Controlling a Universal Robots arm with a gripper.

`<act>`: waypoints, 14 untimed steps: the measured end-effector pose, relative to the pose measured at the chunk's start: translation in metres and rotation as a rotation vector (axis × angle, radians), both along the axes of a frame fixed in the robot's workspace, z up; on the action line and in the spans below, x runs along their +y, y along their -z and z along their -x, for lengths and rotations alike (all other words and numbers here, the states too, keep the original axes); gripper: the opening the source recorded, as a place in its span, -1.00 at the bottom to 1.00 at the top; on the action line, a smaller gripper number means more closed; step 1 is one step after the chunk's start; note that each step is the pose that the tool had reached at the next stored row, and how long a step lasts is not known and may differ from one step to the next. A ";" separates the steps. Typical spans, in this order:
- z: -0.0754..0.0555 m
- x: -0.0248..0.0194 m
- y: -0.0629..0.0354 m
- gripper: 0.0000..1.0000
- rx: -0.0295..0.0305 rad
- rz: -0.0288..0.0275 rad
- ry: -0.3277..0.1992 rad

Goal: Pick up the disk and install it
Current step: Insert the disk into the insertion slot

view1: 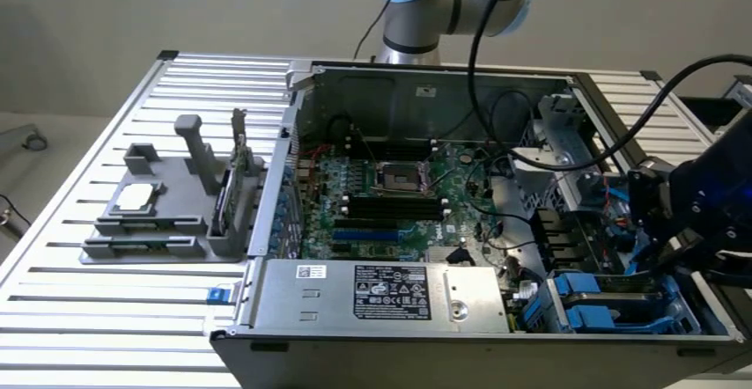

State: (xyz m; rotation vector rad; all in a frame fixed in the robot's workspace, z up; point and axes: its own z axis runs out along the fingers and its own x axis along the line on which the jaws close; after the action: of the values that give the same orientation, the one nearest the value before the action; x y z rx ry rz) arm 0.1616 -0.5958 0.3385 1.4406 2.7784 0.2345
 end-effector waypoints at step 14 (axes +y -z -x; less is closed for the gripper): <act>-0.003 0.0003 -0.0027 -0.54 0.0130 0.0139 0.001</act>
State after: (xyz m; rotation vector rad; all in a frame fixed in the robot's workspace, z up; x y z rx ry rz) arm 0.1646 -0.5956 0.3412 1.4451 2.7841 0.2061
